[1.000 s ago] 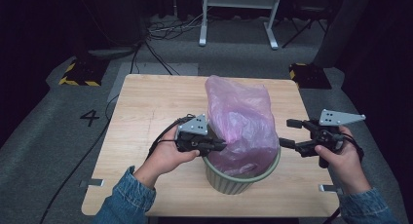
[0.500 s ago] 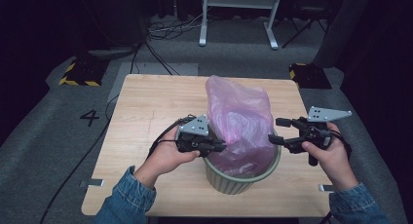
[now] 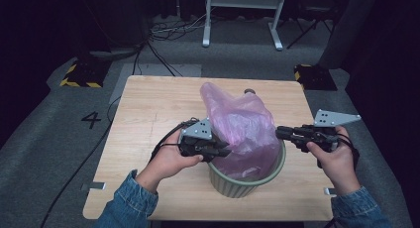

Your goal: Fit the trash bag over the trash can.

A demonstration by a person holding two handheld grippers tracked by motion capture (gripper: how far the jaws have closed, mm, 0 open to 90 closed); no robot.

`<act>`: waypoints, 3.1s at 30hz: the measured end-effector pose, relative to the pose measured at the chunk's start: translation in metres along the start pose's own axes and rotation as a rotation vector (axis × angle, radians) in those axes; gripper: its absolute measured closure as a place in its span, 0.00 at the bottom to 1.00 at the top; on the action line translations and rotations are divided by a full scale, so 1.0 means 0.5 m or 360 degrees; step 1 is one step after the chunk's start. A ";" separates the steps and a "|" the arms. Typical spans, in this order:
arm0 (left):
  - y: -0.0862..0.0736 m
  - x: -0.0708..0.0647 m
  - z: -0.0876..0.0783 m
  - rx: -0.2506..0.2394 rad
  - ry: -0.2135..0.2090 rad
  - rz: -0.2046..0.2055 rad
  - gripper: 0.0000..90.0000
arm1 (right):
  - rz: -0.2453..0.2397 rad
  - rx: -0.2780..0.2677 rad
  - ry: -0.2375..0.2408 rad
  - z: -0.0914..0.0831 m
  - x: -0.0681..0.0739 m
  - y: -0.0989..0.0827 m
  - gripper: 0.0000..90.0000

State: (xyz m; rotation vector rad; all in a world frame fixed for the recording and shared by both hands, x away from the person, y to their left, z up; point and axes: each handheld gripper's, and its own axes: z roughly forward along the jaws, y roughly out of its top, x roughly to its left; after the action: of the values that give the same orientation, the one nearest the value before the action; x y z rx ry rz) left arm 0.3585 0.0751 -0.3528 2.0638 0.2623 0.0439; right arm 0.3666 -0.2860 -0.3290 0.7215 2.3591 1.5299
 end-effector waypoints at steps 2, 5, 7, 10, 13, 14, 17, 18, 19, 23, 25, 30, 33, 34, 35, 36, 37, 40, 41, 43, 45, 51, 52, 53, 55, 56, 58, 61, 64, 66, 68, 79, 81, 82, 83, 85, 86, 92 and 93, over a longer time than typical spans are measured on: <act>0.001 0.000 0.000 0.0006 -0.0002 0.0001 0.89 | 0.0054 -0.0037 -0.0033 0.005 0.002 0.004 0.54; 0.001 0.001 0.001 0.0008 -0.0009 0.0002 0.90 | 0.0074 -0.0042 -0.0047 0.016 0.006 0.011 0.39; 0.001 0.002 0.000 0.0006 -0.0016 0.0000 0.90 | 0.0066 -0.0030 -0.0054 0.025 0.009 0.015 0.42; 0.000 0.002 0.000 0.0002 -0.0016 -0.0002 0.90 | -0.0008 0.0049 -0.0064 0.035 0.012 0.019 0.77; 0.000 0.000 -0.001 -0.0003 -0.0023 -0.0004 0.88 | -0.0036 0.0083 -0.0059 0.037 0.016 0.020 0.98; -0.001 0.000 -0.002 -0.0008 -0.0016 -0.0006 0.87 | -0.0046 0.0085 -0.0053 0.037 0.019 0.020 1.00; 0.002 -0.004 -0.011 -0.0071 0.0057 -0.0018 0.74 | -0.0090 0.0098 -0.0007 0.035 0.031 0.021 1.00; 0.005 -0.003 -0.018 -0.0103 0.0075 -0.0030 0.68 | -0.0105 0.0107 0.0014 0.034 0.036 0.020 1.00; 0.007 -0.002 -0.024 -0.0138 0.0083 -0.0044 0.65 | -0.0119 0.0115 0.0029 0.033 0.040 0.019 1.00; 0.015 0.007 -0.044 -0.0205 0.0135 -0.0089 0.56 | -0.0121 0.0127 0.0096 0.030 0.049 0.011 1.00; 0.018 0.010 -0.050 -0.0213 0.0153 -0.0097 0.52 | -0.0123 0.0127 0.0126 0.028 0.053 0.008 1.00; 0.030 0.018 -0.051 -0.0222 0.0219 -0.0123 0.46 | -0.0139 0.0160 0.0205 0.027 0.068 0.000 1.00; 0.038 0.030 -0.046 -0.0195 0.0283 -0.0141 0.45 | -0.0158 0.0180 0.0245 0.028 0.078 -0.004 1.00; 0.039 0.035 -0.044 -0.0190 0.0304 -0.0157 0.44 | -0.0160 0.0185 0.0256 0.028 0.081 -0.005 1.00; 0.040 0.040 -0.042 -0.0183 0.0324 -0.0170 0.43 | -0.0165 0.0187 0.0268 0.027 0.083 -0.006 1.00; 0.041 0.044 -0.039 -0.0166 0.0337 -0.0177 0.44 | -0.0164 0.0188 0.0276 0.027 0.086 -0.007 1.00; 0.042 0.046 -0.035 -0.0152 0.0344 -0.0185 0.44 | -0.0165 0.0192 0.0287 0.026 0.088 -0.008 1.00; 0.043 0.045 -0.024 -0.0088 0.0359 -0.0177 0.48 | -0.0166 0.0193 0.0311 0.024 0.094 -0.011 1.00; 0.043 0.043 -0.021 -0.0056 0.0358 -0.0165 0.53 | -0.0166 0.0193 0.0317 0.024 0.096 -0.012 1.00; 0.042 0.038 -0.016 -0.0012 0.0329 -0.0128 0.72 | -0.0166 0.0190 0.0320 0.021 0.098 -0.015 1.00; 0.039 0.034 -0.012 0.0035 0.0306 -0.0100 0.86 | -0.0160 0.0189 0.0317 0.019 0.098 -0.018 1.00; 0.036 0.025 0.004 0.0228 0.0274 -0.0028 0.97 | -0.0116 0.0163 0.0291 0.005 0.095 -0.020 0.88; 0.036 0.025 0.005 0.0231 0.0271 -0.0028 0.98 | -0.0098 0.0140 0.0262 0.000 0.093 -0.018 0.82; 0.037 0.025 0.005 0.0234 0.0266 -0.0028 0.98 | -0.0084 0.0120 0.0245 -0.003 0.090 -0.017 0.77; 0.035 0.026 0.005 0.0236 0.0253 -0.0038 0.98 | -0.0047 0.0062 0.0188 -0.015 0.080 -0.012 0.69; 0.034 0.026 0.005 0.0239 0.0251 -0.0040 0.98 | -0.0035 0.0049 0.0159 -0.019 0.076 -0.010 0.65; 0.033 0.027 0.005 0.0239 0.0231 -0.0038 0.98 | 0.0007 -0.0006 0.0073 -0.030 0.064 -0.004 0.55; 0.033 0.026 0.005 0.0243 0.0221 -0.0036 0.98 | 0.0029 -0.0021 -0.0062 -0.034 0.049 0.002 0.41; 0.033 0.026 0.005 0.0245 0.0210 -0.0036 0.98 | 0.0097 -0.0030 -0.0179 -0.032 0.028 0.004 0.31; 0.032 0.026 0.005 0.0247 0.0202 -0.0032 0.98 | 0.0184 -0.0034 -0.0233 -0.027 0.014 0.003 0.26; 0.032 0.026 0.005 0.0248 0.0196 -0.0031 0.98 | 0.0251 -0.0029 -0.0268 -0.021 0.003 0.001 0.22; 0.043 0.009 -0.006 0.0165 0.0165 -0.0012 0.88 | 0.0183 -0.0018 -0.0123 0.004 0.006 0.017 0.95; 0.048 0.003 -0.012 0.0128 0.0175 -0.0012 0.83 | 0.0096 -0.0025 -0.0122 0.001 0.017 0.025 0.98; 0.051 0.001 -0.015 0.0096 0.0187 -0.0016 0.78 | 0.0041 -0.0031 -0.0101 -0.001 0.025 0.029 0.99; 0.054 -0.002 -0.019 0.0067 0.0203 -0.0022 0.73 | -0.0007 -0.0034 -0.0082 -0.003 0.034 0.034 0.99; 0.061 -0.005 -0.026 0.0022 0.0232 -0.0026 0.67 | -0.0112 -0.0031 -0.0024 -0.006 0.053 0.042 1.00; 0.064 -0.005 -0.029 0.0000 0.0248 -0.0026 0.64 | -0.0162 -0.0026 0.0010 -0.007 0.063 0.045 1.00; 0.076 -0.008 -0.033 -0.0073 0.0298 -0.0006 0.49 | -0.0371 0.0005 0.0200 0.000 0.115 0.053 1.00; 0.077 -0.011 -0.030 -0.0076 0.0290 -0.0001 0.48 | -0.0387 0.0009 0.0225 0.003 0.121 0.054 1.00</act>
State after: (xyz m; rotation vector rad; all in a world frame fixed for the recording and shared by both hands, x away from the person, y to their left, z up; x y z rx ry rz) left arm 0.3572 0.0692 -0.3114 2.0142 0.3701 0.2366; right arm 0.3232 -0.2444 -0.3013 0.3209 2.4453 1.5132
